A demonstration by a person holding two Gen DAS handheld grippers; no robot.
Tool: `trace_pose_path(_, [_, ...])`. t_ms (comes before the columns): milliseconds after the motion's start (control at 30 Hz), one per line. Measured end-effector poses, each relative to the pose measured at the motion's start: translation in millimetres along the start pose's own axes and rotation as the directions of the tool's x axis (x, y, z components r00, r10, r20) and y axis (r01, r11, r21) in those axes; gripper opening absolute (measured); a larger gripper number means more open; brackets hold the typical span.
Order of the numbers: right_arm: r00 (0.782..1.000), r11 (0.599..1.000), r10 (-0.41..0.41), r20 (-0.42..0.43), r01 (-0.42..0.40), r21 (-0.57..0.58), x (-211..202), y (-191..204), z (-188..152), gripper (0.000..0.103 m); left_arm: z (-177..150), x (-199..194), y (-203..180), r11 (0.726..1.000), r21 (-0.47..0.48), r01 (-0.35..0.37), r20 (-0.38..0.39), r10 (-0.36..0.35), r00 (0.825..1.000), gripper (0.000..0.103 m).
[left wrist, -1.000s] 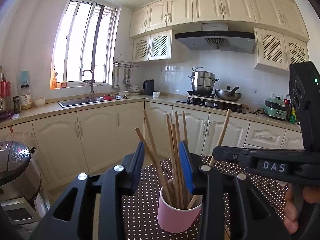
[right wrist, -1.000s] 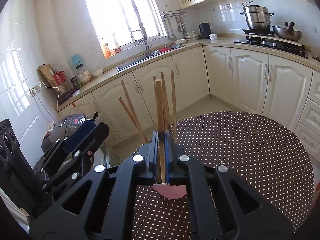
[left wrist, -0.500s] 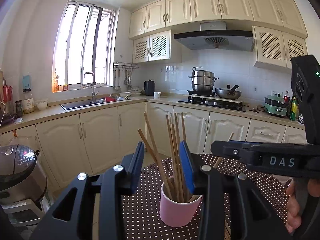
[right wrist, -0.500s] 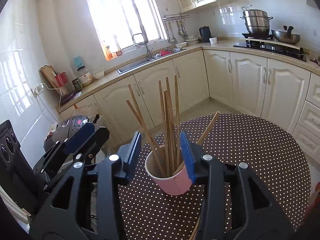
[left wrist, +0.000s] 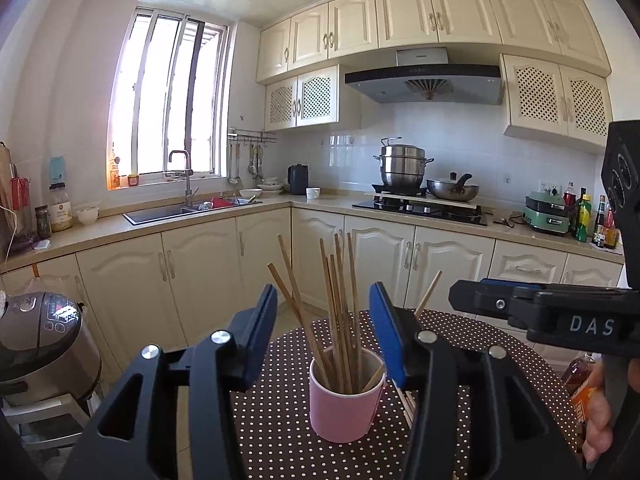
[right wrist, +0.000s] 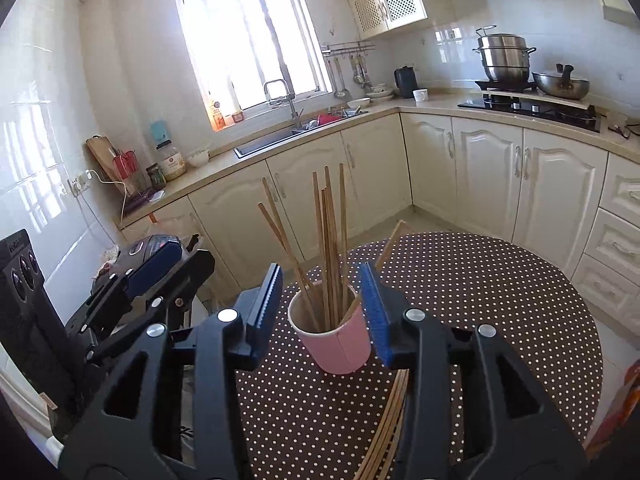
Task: Organize utensils
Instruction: 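Move both open tools down to the loose chopsticks beside the cup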
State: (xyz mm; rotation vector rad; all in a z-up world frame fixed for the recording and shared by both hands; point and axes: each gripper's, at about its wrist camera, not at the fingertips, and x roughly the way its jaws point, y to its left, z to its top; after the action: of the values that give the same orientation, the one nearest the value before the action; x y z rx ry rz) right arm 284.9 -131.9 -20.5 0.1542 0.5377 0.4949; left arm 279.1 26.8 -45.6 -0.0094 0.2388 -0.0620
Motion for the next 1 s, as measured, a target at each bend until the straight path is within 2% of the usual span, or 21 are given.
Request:
trace_pose_path(133, [1.0, 1.0, -0.015, 0.002, 0.015, -0.004, -14, -8, -10, 0.042, -5, -6, -12, 1.0, 0.004, 0.015, -0.02, -0.015, 1.0, 0.051])
trace_pose_path(200, [1.0, 1.0, -0.024, -0.005, 0.024, -0.001, -18, -15, -16, 0.043, -9, -4, -18, 0.999, 0.004, 0.045, -0.049, -0.045, 0.998, 0.052])
trace_pose_path(367, [0.998, 0.998, -0.049, -0.043, 0.05, 0.029, -20, -38, -35, 0.043, -30, 13, -40, 0.993, 0.015, 0.116, -0.196, -0.11, 0.974, 0.052])
trace_pose_path(500, [0.994, 0.996, -0.065, -0.083, 0.07, 0.059, -18, -58, -54, 0.043, -57, 28, -58, 0.991, 0.057, 0.119, -0.287, -0.098, 0.953, 0.052])
trace_pose_path(567, [0.99, 0.994, -0.074, -0.117, 0.082, 0.07, -14, -68, -67, 0.043, -72, 37, -65, 0.989, 0.065, 0.13, -0.338, -0.101, 0.936, 0.052])
trace_pose_path(700, [0.982, 0.991, -0.079, -0.171, 0.096, 0.092, -4, -85, -87, 0.043, -100, 58, -77, 0.989, 0.062, 0.135, -0.446, -0.093, 0.89, 0.052])
trace_pose_path(833, [0.973, 0.988, -0.081, -0.215, 0.108, 0.115, 6, -96, -101, 0.044, -127, 77, -83, 0.985, 0.03, 0.172, -0.551, -0.127, 0.825, 0.052])
trace_pose_path(1000, [0.96, 0.985, -0.071, -0.27, 0.111, 0.134, 20, -106, -115, 0.044, -149, 99, -84, 0.985, -0.007, 0.174, -0.657, -0.135, 0.742, 0.052])
